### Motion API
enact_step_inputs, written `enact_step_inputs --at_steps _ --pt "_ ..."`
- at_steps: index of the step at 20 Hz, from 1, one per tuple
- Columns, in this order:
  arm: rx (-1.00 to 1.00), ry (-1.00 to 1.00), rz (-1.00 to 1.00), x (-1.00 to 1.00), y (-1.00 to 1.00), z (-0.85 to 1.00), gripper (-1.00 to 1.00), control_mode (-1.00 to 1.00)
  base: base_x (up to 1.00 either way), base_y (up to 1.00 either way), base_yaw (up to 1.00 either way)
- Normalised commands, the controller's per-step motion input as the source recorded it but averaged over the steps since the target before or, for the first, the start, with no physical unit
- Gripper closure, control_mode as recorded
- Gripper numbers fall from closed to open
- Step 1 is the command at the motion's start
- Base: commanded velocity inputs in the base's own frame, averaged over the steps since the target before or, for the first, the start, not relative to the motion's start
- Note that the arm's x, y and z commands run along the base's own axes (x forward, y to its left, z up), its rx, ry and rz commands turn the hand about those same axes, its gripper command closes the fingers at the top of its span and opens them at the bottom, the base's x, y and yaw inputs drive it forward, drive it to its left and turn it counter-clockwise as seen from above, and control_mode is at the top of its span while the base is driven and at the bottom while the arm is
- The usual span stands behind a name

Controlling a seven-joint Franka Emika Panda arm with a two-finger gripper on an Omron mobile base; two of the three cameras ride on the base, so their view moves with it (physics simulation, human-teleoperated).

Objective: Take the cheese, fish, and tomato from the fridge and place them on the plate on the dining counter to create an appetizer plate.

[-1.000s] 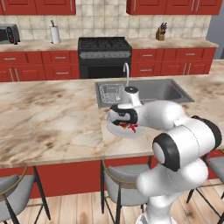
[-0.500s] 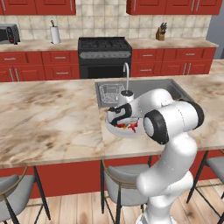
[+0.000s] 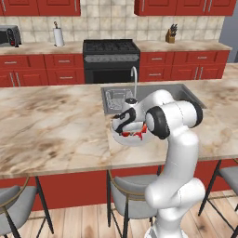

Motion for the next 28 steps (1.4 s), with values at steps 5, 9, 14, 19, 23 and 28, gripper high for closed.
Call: enact_step_inputs --at_steps 5,9,14,19,23,28 --pt "0.00 0.02 0.00 0.31 -0.04 -0.18 -1.00 -1.00 0.00 0.00 0.00" --pt "0.00 0.00 0.00 -0.16 -0.23 0.21 -1.00 -1.00 0.00 0.00 0.00" --pt "0.00 -0.01 0.00 -0.68 -0.05 0.48 -1.00 -1.00 0.00 0.00 0.00" --pt "0.00 -0.05 0.00 -0.99 -0.07 0.69 -1.00 -1.00 0.00 0.00 0.00" --pt "0.00 -0.18 0.00 -1.00 -0.03 0.80 -1.00 -1.00 0.00 0.00 0.00" --pt "0.00 -0.33 0.00 -1.00 0.00 0.94 -1.00 -1.00 0.00 0.00 0.00"
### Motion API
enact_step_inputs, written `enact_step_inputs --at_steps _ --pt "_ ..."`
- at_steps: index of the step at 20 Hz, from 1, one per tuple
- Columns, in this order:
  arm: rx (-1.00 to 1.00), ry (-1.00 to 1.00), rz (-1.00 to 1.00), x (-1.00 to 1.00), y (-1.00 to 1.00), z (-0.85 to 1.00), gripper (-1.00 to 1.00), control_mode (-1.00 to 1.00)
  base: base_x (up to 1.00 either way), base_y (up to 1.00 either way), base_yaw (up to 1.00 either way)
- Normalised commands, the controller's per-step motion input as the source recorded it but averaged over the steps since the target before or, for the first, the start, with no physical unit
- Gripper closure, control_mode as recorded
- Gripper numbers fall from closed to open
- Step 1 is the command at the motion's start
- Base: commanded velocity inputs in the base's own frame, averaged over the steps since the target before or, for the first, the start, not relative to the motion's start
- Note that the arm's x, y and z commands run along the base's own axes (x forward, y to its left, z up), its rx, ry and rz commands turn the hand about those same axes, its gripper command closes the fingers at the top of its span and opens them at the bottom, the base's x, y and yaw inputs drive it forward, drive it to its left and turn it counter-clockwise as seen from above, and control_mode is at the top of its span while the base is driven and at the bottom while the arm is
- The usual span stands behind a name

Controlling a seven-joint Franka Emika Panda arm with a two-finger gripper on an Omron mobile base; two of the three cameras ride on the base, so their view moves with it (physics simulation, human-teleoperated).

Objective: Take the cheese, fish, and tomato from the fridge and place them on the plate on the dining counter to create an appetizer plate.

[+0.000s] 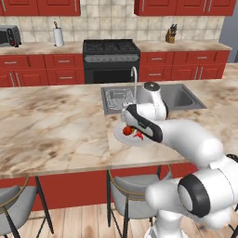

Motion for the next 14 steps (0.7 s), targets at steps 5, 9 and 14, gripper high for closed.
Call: enact_step_inputs --at_steps 5,9,14 --pt "0.00 -0.33 0.00 -1.00 0.00 0.82 -1.00 -1.00 0.00 0.00 0.00" --pt "-0.02 -0.35 0.00 -1.00 0.04 0.71 -1.00 -1.00 0.00 0.00 0.00" --pt "-0.13 -0.29 0.00 -0.97 0.36 0.58 -1.00 -1.00 0.00 0.00 0.00"
